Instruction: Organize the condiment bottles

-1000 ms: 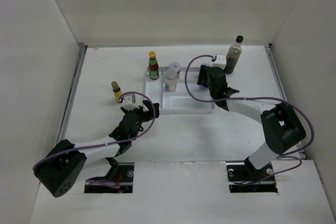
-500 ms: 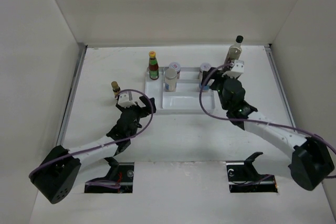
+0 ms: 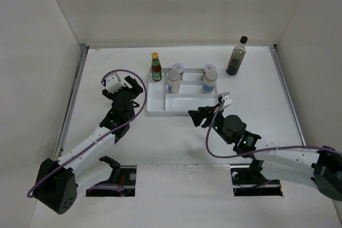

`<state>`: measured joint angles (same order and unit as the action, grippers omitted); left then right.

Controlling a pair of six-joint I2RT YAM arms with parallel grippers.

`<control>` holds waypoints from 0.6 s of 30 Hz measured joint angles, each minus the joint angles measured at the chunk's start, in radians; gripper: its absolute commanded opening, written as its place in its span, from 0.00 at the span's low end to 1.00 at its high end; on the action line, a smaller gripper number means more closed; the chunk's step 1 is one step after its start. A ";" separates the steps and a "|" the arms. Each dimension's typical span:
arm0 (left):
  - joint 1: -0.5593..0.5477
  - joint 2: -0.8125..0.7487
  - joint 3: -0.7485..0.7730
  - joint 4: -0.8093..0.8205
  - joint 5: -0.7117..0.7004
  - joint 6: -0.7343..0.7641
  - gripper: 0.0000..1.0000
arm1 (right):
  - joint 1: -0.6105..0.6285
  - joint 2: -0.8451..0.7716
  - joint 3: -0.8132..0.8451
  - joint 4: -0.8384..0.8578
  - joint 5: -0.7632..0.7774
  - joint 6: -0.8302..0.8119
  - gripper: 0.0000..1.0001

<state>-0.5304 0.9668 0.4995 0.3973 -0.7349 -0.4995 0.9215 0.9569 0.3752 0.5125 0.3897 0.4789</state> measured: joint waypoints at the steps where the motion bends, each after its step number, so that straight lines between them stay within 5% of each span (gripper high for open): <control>1: 0.017 0.016 0.020 -0.035 -0.010 0.000 0.74 | 0.017 0.006 -0.012 0.020 -0.019 -0.004 0.69; 5: 0.088 0.080 0.080 -0.165 -0.033 -0.001 0.74 | 0.029 0.038 -0.043 0.050 -0.074 -0.002 0.81; 18: 0.216 0.321 0.189 -0.247 -0.018 0.003 0.73 | 0.021 0.111 -0.062 0.100 -0.170 0.027 0.85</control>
<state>-0.3149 1.2877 0.6888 0.1501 -0.7528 -0.4961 0.9421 1.0679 0.3130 0.6121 0.2199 0.5064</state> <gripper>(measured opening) 0.752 0.841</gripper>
